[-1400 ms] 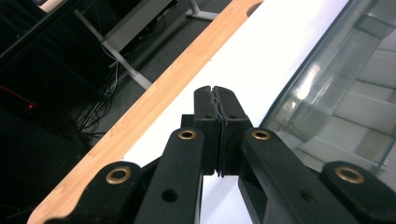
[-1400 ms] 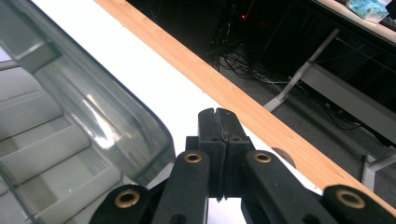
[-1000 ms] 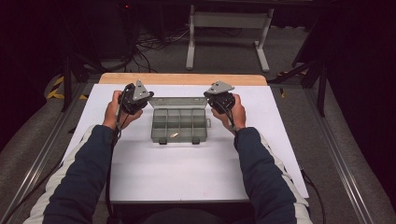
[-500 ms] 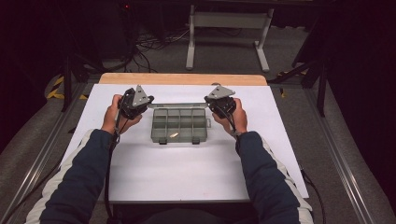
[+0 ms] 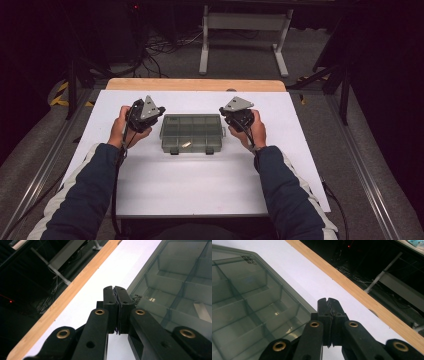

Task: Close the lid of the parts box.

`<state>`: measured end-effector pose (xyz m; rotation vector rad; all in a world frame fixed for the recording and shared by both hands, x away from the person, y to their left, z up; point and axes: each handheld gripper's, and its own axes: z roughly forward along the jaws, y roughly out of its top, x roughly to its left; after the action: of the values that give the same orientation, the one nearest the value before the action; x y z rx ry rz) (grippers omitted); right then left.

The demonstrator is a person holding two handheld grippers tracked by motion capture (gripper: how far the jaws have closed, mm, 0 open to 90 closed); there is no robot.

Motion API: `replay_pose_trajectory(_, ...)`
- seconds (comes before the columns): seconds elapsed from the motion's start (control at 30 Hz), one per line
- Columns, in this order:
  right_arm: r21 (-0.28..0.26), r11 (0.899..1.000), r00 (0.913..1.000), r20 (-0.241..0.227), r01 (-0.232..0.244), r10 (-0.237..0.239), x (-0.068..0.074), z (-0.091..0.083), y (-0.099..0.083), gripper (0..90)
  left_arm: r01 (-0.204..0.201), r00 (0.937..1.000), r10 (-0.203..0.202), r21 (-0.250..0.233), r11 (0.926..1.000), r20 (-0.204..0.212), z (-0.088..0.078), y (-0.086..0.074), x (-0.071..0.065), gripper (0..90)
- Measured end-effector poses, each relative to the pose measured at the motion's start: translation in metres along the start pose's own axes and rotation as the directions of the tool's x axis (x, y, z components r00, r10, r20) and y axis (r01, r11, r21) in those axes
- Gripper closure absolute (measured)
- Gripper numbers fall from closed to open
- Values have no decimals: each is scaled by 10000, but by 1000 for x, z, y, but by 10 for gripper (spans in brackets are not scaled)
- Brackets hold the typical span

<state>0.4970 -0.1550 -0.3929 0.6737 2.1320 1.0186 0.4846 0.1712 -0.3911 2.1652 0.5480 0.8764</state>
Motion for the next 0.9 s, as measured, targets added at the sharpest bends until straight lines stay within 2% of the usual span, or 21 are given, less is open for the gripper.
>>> replay_pose_trajectory(0.13, -106, 9999, 9998, -178, 33, -35, 4, -6, -2, 897, 97, 9999, -96, -166, 9998, 83, -4, -3, -4, 883)
replay_pose_trajectory(0.27, -293, 9993, 9992, -290, 249, -257, 8, -14, -1, 896, -12, 9997, 17, -209, 9998, 231, -8, -4, -11, 891)
replay_pose_trajectory(0.53, -662, 9976, 9979, -604, 187, -227, 13, -30, -5, 900, -52, 9987, 82, -597, 9982, 502, -23, -6, -25, 896)
replay_pose_trajectory(0.57, -702, 9974, 9977, -645, 146, -192, 14, -32, -6, 900, -176, 9986, 205, -607, 9980, 478, -25, -6, -28, 896)
replay_pose_trajectory(0.67, -941, 9955, 9966, -818, -72, -5, 17, -38, -8, 900, -178, 9985, 215, -735, 9971, 503, -30, -8, -34, 897)
replay_pose_trajectory(0.77, -994, 9950, 9952, -975, -140, 42, 21, -40, -10, 900, -117, 9983, 166, -876, 9961, 554, -34, -9, -39, 895)
replay_pose_trajectory(0.9, -997, 9949, 9938, -1107, -144, 33, 26, -42, -12, 900, -231, 9977, 290, -959, 9951, 606, -38, -12, -47, 894)
